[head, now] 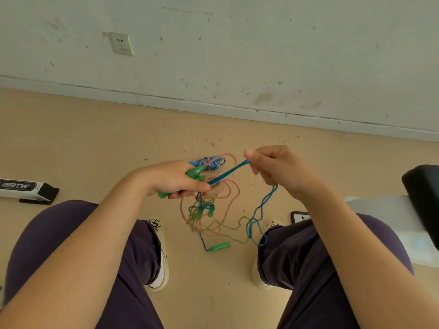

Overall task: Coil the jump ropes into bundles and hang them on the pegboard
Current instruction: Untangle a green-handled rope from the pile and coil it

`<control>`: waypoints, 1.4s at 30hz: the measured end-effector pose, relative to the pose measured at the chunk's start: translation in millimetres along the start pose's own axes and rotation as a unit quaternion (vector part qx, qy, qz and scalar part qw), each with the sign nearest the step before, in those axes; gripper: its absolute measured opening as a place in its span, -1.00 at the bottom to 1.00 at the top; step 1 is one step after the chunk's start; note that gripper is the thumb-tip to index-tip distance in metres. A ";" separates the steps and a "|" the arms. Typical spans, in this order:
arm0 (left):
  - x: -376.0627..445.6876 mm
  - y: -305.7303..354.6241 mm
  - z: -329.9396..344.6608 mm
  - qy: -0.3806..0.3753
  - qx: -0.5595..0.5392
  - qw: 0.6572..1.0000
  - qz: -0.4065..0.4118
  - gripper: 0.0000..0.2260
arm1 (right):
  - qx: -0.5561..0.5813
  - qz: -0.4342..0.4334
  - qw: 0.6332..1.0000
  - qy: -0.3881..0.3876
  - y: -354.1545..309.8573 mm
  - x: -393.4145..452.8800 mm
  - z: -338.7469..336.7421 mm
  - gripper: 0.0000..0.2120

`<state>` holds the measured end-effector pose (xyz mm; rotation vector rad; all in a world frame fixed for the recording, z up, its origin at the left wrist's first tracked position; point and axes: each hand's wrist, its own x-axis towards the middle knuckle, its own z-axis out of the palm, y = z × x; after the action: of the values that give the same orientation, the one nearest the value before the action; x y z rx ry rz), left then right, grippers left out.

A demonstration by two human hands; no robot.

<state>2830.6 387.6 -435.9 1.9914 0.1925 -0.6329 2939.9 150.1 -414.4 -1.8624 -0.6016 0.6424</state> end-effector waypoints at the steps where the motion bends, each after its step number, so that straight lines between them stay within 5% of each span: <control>1: -0.3 -0.8 -1.8 0.017 -0.006 1.000 -0.001 -0.81 | 0.028 -0.004 0.999 0.019 0.7 0.4 -4.2 -0.59; 5: 0.6 0.1 -5.6 0.093 -0.083 0.991 0.050 -0.78 | 0.049 0.032 0.994 -0.087 2.8 -0.6 -6.9 -0.66; 10: 2.3 11.8 17.4 0.009 -0.085 0.993 0.082 -0.78 | -0.018 0.059 0.977 -0.203 2.0 -2.7 30.1 -0.59; 13: 4.0 13.9 19.2 -0.001 -0.088 0.993 0.072 -0.76 | -0.047 0.010 0.987 -0.151 -0.3 -0.6 33.9 -0.72; 18: 3.4 7.7 8.7 0.024 -0.085 0.995 0.054 -0.88 | 0.095 0.000 0.995 -0.019 -3.1 2.0 4.9 -0.70; 23: 12.1 3.3 11.1 0.134 -0.096 0.986 0.032 -0.77 | -0.002 0.040 0.991 -0.130 3.3 -1.8 3.6 -0.76; 28: 17.4 9.8 30.4 0.127 -0.111 0.984 0.049 -0.78 | -0.062 0.066 0.980 -0.175 2.4 0.2 33.0 -0.78; 34: 13.0 2.0 6.3 0.190 -0.172 0.966 0.011 -0.79 | -0.205 0.108 0.971 -0.067 12.2 7.1 12.3 -0.75; 42: 16.8 -1.9 15.3 0.196 -0.207 0.958 -0.020 -0.82 | 0.112 0.010 0.994 -0.011 1.5 1.3 7.3 -0.83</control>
<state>2838.8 373.2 -451.6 1.6853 0.5609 -0.1907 2936.1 155.3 -418.4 -1.6552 -0.5043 0.7147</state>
